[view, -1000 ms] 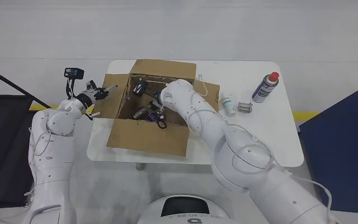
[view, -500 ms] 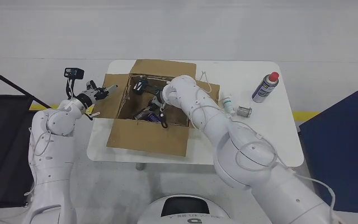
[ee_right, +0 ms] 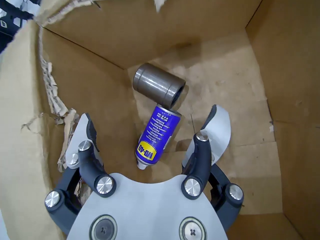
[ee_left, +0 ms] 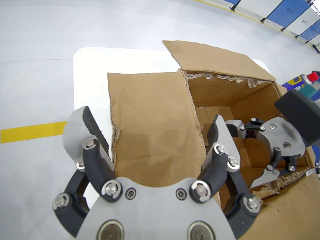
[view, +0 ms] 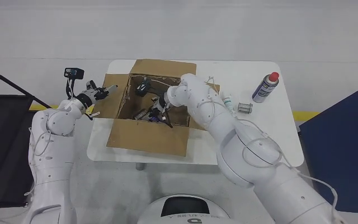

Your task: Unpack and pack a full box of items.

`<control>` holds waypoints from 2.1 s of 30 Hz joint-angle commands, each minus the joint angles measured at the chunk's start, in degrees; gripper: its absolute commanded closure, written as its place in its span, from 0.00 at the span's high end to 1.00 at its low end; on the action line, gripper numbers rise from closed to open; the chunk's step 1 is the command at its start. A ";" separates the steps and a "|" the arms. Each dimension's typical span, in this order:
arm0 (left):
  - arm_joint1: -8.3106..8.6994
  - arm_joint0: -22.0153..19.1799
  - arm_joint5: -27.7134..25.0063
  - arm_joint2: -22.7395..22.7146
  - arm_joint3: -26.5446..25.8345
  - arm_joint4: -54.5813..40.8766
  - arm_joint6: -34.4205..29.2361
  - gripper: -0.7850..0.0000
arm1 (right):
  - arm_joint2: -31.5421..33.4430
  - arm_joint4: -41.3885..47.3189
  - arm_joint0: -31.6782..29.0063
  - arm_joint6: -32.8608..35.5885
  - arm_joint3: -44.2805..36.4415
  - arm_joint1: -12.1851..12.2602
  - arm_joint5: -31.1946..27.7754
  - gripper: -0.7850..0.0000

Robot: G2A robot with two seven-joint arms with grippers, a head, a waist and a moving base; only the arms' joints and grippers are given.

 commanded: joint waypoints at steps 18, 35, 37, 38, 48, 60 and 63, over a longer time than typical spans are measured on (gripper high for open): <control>0.00 0.00 0.00 0.00 0.00 0.00 0.00 1.00 | -4.29 -9.68 -2.87 3.98 -4.71 -1.28 6.11 0.72; 0.00 0.00 0.00 0.00 0.00 0.00 0.00 1.00 | -4.73 -11.43 -2.40 3.96 -2.79 -2.89 8.91 0.46; 0.00 0.00 0.00 0.00 0.00 0.00 0.00 1.00 | -4.92 -11.86 -2.57 3.79 -2.70 -3.06 8.69 0.46; 0.00 0.00 0.00 0.00 0.00 0.00 0.00 1.00 | -5.02 -12.11 -2.64 3.57 -2.61 -3.13 8.44 0.46; 0.00 0.00 0.00 0.00 0.00 0.00 0.00 1.00 | -5.14 -12.40 -2.67 3.40 -2.55 -3.17 8.33 0.49; 0.00 0.00 0.00 0.00 0.00 0.00 0.00 1.00 | -5.32 -13.29 -1.36 2.52 -3.08 -3.12 8.91 0.46; 0.00 0.00 0.00 0.00 0.00 0.00 0.00 1.00 | -5.64 -14.50 -0.34 1.04 -3.13 -3.00 9.20 1.00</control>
